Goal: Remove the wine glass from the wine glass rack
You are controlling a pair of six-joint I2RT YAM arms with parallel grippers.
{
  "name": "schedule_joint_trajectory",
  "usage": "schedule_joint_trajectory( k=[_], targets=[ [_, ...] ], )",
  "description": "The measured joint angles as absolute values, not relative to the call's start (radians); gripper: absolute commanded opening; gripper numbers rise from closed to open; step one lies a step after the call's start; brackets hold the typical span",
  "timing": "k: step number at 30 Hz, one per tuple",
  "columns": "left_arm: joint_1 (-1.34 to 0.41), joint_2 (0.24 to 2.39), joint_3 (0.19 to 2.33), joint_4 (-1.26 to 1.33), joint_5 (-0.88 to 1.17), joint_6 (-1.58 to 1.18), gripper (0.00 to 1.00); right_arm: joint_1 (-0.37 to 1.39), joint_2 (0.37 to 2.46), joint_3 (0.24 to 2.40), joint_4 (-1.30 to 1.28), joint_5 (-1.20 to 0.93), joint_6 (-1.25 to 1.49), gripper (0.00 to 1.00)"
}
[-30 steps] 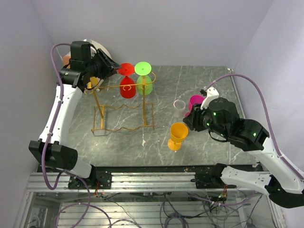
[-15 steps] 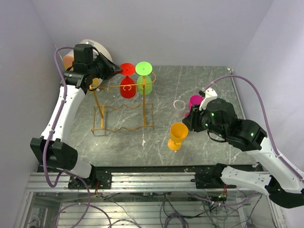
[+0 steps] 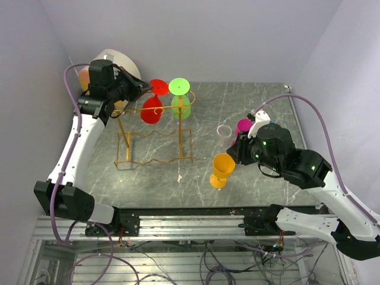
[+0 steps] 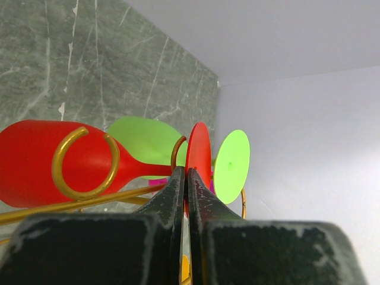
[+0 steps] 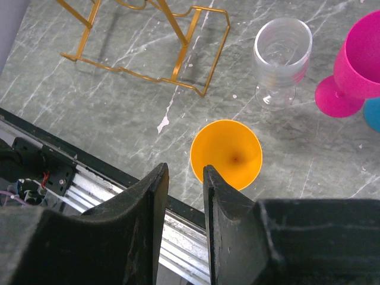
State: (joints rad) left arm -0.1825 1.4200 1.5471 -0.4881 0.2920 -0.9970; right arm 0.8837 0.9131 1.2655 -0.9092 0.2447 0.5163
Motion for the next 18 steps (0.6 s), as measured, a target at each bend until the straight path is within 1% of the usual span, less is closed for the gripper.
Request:
schedule_joint_trajectory(
  k=[13,18],
  targets=[
    [-0.183,1.351,1.37,-0.3,0.277,-1.134,0.07,0.884,0.91,1.254,-0.891,0.235,0.516,0.3],
    [-0.183,1.322,1.347,-0.293,0.239,-1.153,0.07,0.884,0.909,1.252,-0.886,0.235,0.516,0.3]
  ],
)
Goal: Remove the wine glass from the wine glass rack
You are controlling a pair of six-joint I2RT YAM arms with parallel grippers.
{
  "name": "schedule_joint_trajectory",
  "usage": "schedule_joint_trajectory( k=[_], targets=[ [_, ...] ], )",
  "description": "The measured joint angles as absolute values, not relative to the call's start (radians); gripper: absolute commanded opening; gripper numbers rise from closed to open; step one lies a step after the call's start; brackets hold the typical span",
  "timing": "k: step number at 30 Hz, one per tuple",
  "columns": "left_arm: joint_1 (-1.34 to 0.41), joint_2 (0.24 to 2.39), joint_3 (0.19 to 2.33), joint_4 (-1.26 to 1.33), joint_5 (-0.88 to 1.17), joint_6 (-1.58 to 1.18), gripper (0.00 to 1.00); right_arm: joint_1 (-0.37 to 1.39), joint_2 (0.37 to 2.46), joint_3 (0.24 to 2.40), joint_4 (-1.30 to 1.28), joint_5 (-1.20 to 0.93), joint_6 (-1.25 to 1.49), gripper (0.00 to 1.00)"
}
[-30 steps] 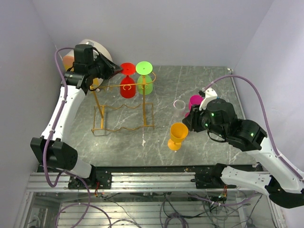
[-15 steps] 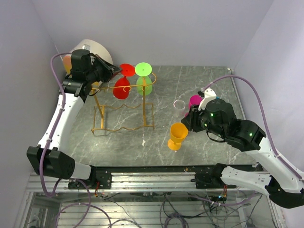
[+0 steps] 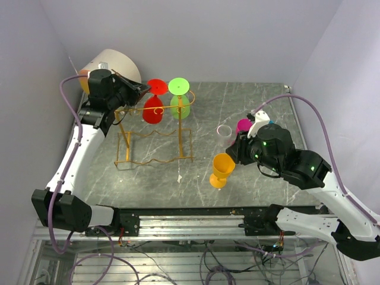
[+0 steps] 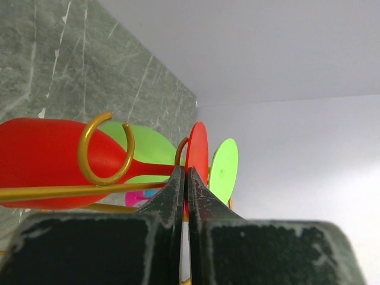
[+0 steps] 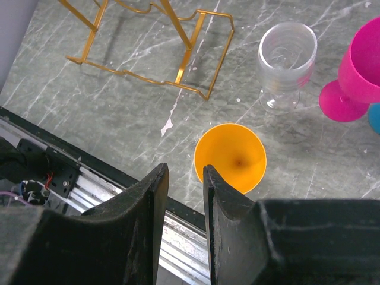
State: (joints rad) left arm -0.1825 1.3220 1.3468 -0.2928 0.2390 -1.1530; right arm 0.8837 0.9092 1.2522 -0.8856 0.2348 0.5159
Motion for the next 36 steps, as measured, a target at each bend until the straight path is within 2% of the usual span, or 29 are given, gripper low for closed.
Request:
schedule_joint_trajectory(
  k=[9,21,36],
  targets=[
    [-0.187,1.274,1.346,-0.303,0.171,-1.153,0.07,0.884,0.909,1.243,-0.871,0.227,0.516,0.3],
    [-0.187,1.274,1.258,-0.197,0.172,-1.216,0.07,0.884,0.909,1.237,-0.864,0.216,0.512,0.31],
    [-0.187,1.297,1.251,-0.081,0.171,-1.269,0.07,0.884,0.915,1.221,-0.834,0.196,0.498,0.31]
  ],
)
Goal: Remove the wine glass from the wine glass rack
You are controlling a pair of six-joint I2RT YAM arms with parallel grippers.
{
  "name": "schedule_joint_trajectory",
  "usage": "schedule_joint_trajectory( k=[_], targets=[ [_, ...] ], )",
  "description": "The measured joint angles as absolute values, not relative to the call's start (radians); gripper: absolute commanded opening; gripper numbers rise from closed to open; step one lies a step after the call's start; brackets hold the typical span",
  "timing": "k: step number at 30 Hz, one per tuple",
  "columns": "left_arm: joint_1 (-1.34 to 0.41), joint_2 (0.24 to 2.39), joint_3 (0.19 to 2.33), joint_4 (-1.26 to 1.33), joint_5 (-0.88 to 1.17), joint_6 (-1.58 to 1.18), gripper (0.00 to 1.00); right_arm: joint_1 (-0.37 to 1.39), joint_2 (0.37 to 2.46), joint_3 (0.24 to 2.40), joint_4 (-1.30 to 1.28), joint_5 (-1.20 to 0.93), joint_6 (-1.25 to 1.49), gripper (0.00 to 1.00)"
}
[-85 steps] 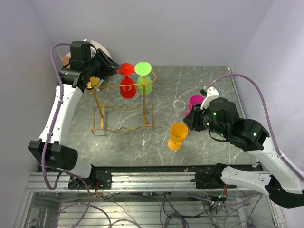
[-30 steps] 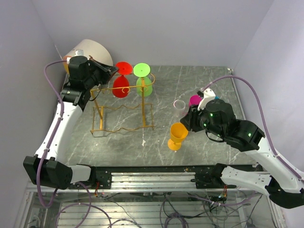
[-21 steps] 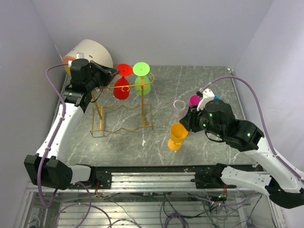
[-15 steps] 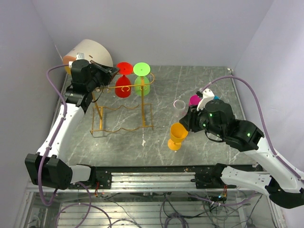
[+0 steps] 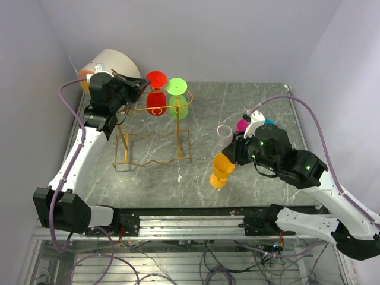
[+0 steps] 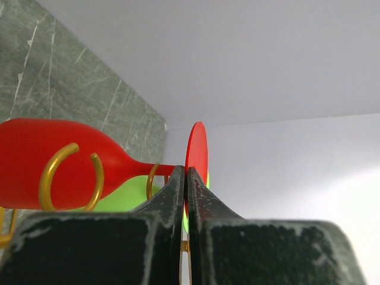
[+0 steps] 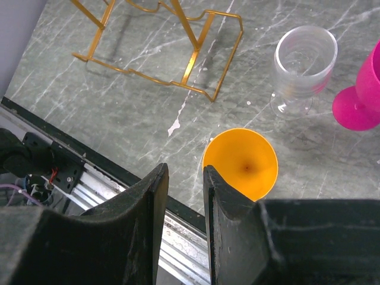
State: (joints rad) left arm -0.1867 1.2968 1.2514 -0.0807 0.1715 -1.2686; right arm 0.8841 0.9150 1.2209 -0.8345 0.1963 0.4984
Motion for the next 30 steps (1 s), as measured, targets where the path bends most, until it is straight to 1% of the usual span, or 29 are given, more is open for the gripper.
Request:
schedule_joint_trajectory(
  k=[9,19,24,30],
  targets=[
    [-0.187,1.361,1.27,-0.063,0.16,-1.265,0.07,0.884,0.877,1.194,-0.785,0.152,0.48,0.31],
    [-0.187,1.364,1.282,0.015,0.139,-1.276,0.07,0.884,0.862,1.181,-0.751,0.141,0.47,0.31],
    [-0.187,1.311,1.282,0.056,0.128,-1.278,0.07,0.884,0.862,1.181,-0.738,0.14,0.469,0.31],
    [-0.187,1.183,1.306,0.065,0.095,-1.236,0.07,0.884,0.862,1.181,-0.717,0.125,0.463,0.31]
  ],
)
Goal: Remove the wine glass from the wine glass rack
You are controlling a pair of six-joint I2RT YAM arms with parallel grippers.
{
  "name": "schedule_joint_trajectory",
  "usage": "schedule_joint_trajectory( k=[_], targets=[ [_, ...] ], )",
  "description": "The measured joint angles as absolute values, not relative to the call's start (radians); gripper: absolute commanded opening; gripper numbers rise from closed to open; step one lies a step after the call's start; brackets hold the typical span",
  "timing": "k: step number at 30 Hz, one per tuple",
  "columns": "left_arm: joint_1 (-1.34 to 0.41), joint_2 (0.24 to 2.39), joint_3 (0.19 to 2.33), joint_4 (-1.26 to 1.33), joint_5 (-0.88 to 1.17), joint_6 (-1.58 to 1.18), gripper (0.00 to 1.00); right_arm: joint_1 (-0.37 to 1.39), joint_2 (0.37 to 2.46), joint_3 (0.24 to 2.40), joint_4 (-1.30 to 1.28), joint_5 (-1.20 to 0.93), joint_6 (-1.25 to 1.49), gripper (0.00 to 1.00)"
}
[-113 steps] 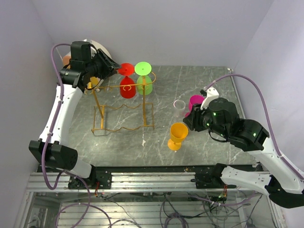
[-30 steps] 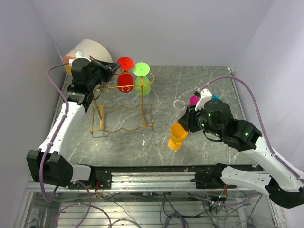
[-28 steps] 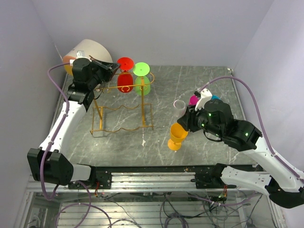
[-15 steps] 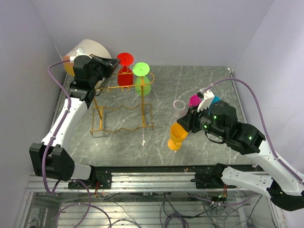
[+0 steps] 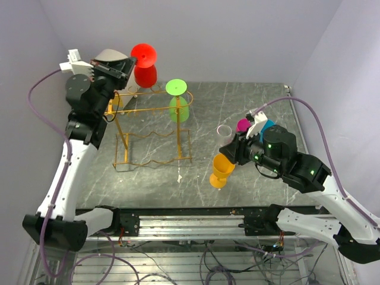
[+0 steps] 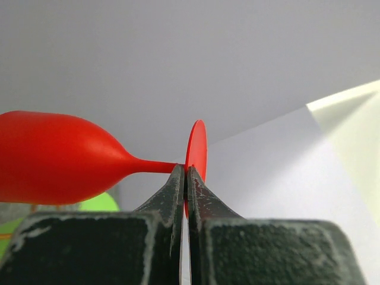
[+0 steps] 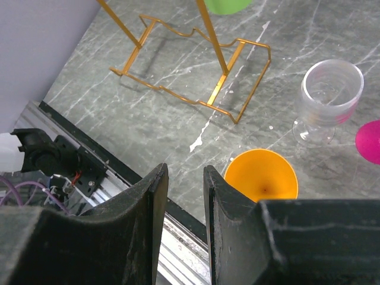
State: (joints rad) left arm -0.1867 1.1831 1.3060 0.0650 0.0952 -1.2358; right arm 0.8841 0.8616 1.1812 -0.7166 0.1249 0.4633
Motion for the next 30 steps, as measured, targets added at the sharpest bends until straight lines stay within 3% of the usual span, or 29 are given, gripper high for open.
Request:
schedule_joint_trajectory(
  k=[11,19,24,30],
  targets=[
    [-0.187,0.992,1.343,0.172,0.139,-1.232,0.07,0.884,0.861,1.181,-0.683,0.094,0.462,0.31],
    [-0.187,0.871,1.193,0.39,0.322,-1.348,0.07,0.884,0.85,1.196,-0.627,0.012,0.459,0.31],
    [-0.187,0.802,1.144,0.487,0.428,-1.419,0.07,0.884,0.891,1.257,-0.548,-0.117,0.452,0.4],
    [-0.187,0.733,1.094,0.747,0.533,-1.576,0.07,0.884,0.943,1.308,-0.445,-0.268,0.417,0.59]
  ],
)
